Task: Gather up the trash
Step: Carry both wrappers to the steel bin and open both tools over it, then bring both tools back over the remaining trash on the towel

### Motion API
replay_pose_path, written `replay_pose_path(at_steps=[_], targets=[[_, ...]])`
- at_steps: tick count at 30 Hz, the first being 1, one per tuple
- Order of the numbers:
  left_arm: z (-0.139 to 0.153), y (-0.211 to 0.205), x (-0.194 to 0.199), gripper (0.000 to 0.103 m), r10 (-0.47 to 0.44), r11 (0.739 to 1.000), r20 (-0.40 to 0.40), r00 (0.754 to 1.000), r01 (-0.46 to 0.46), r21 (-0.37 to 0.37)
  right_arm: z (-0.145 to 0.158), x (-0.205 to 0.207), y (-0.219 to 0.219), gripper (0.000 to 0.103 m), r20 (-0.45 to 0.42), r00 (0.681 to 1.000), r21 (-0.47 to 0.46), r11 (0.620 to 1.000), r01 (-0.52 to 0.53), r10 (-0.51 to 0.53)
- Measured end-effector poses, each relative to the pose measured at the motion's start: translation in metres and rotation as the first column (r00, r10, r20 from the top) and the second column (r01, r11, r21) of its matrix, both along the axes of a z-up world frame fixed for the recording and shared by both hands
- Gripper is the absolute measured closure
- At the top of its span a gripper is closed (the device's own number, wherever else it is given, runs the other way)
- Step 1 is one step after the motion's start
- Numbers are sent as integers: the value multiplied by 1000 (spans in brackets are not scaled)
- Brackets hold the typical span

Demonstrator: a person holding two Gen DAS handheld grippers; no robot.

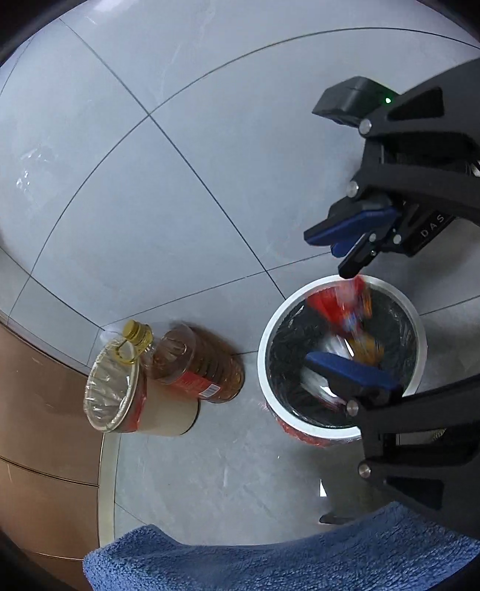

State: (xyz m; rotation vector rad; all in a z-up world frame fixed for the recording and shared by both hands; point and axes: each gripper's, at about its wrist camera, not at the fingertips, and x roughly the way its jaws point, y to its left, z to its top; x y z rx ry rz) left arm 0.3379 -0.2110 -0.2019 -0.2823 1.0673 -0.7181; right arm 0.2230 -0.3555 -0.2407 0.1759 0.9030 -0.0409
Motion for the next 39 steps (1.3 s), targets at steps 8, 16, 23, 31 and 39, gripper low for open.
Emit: replay_pose_path(at_steps=[8,16,23,31,39], targets=[[41,20,-27,45,21,1000,102,995,-22,12,28,-21,3,65,39,998,0,999,42,-41],[106,61,-78,41,94,992,279,956,-114,54,102,-54,32,51,183,983,-22,1000,14,-10],[146,111,-135,41,174,974,403,898,-218,66,158,-99,65,39,270,963,-88,996,3,21],[181,168,-197,41,199,956,494,846,-279,93,218,-142,102,34,386,917,-134,990,-49,98],[216,220,-252,41,262,936,547,795,-348,58,266,-181,130,33,491,858,-143,985,-92,151]])
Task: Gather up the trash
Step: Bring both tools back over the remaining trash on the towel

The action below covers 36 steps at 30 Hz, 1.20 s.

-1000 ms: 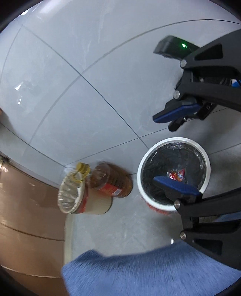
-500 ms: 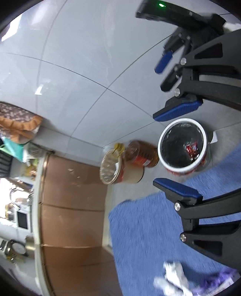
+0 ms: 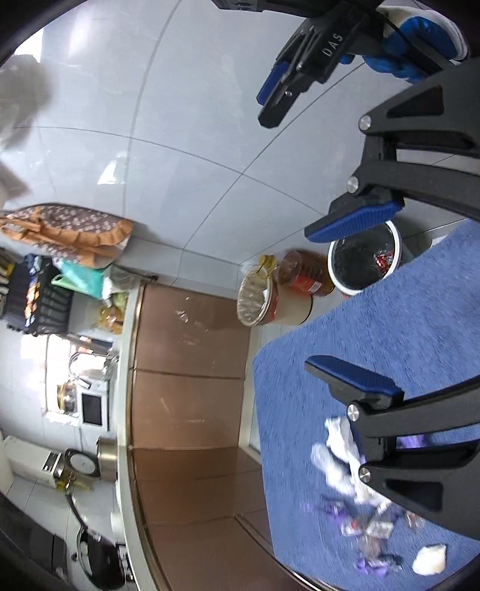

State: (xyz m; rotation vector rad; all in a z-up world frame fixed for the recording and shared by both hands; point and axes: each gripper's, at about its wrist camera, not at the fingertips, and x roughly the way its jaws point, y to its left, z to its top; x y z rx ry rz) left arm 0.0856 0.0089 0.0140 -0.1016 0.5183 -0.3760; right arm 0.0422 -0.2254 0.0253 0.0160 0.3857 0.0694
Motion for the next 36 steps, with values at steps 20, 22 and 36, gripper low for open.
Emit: replay_pose_path(at_steps=[20,22,36], targets=[[34,145,-119,40,277,960,103,955,-280,13,56,-79,57,32,141,976,-16,987,-163,163],[38,159,-127,40,306,951,105,946,-309,15,58,-82,60,33,149,972,-13,983,-181,181],[28,201,-125,39,405,914,14,914,-405,-2,49,-81,59,32,151,951,31,960,-277,269]])
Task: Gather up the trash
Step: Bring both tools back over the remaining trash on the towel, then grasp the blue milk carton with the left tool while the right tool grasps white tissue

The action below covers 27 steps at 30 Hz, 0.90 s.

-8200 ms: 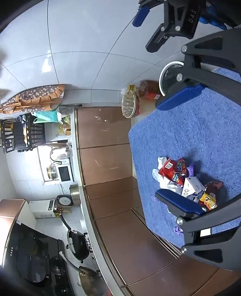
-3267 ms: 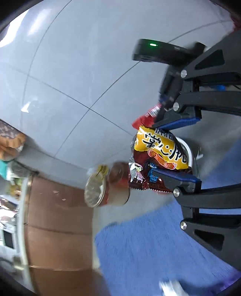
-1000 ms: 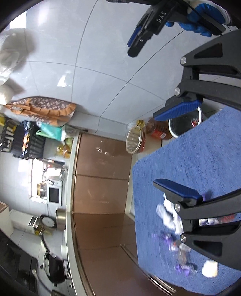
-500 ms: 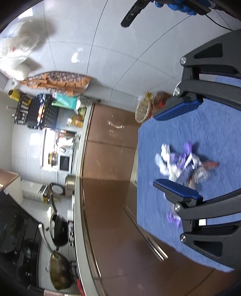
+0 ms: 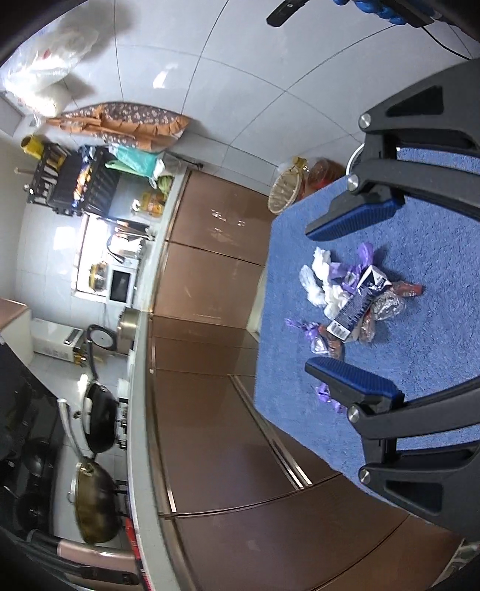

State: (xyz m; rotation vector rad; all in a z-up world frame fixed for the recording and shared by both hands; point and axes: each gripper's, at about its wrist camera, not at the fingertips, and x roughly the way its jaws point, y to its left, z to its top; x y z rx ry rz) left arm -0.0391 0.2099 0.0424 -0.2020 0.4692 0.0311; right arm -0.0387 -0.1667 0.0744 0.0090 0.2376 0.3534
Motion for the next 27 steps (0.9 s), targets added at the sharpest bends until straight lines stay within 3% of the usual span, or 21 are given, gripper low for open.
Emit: replay_pose_path(at_steps=[7,14,20,27], targets=[[-33,3,33,39,-33,997,-111,993,25,-74,-25,23,-4,32,-62,998,16,1000,-17,18],[-73,4,75,39,-100,970,-233,967,43,-238,-56,56,-7,32,-141,989,25,999,-32,35],[-106,8,113,39,-106,939,-327,939,-14,-344,-83,90,-3,32,-215,973,39,996,-80,87],[-143,24,147,39,-57,910,-419,906,-125,-395,-117,127,21,32,-301,940,40,987,-156,161]])
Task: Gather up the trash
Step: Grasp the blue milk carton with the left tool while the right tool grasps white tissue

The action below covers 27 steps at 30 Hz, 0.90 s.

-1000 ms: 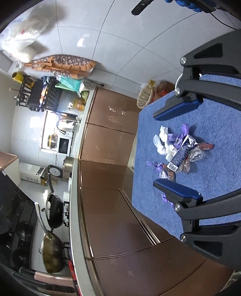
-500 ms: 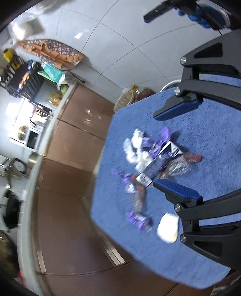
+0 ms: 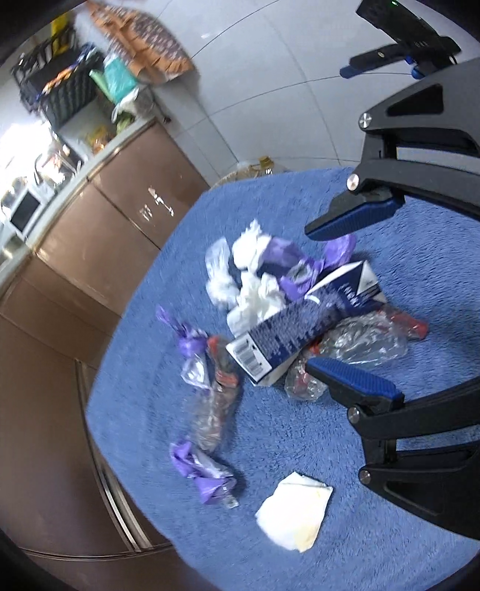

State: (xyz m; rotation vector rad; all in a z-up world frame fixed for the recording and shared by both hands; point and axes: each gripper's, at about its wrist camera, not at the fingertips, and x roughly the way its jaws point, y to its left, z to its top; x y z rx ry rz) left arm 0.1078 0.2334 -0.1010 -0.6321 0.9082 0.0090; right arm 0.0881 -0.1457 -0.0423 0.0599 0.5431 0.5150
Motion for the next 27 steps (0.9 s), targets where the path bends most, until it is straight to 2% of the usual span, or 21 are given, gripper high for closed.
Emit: replay_pose_path(at_steps=[8,17,20,23,27], targets=[[-14,9,27,41,28,999,-41,999,-30,-41,-26,32,32,32,-60,994,-18,995,-97,96],[-36,15,46,42,56,996,-105,993,-63,-60,-43,59,50,32,-98,985,-37,988,-147,143],[-42,13,52,47,59,996,-129,990,-67,-62,-49,69,55,32,-112,981,-44,986,-161,155],[-52,16,56,58,68,994,-156,985,-81,-78,-55,77,62,32,-128,978,-47,984,-173,166],[-60,23,56,63,83,984,-153,985,-105,-146,-62,86,71,32,-148,973,-60,980,-190,179]])
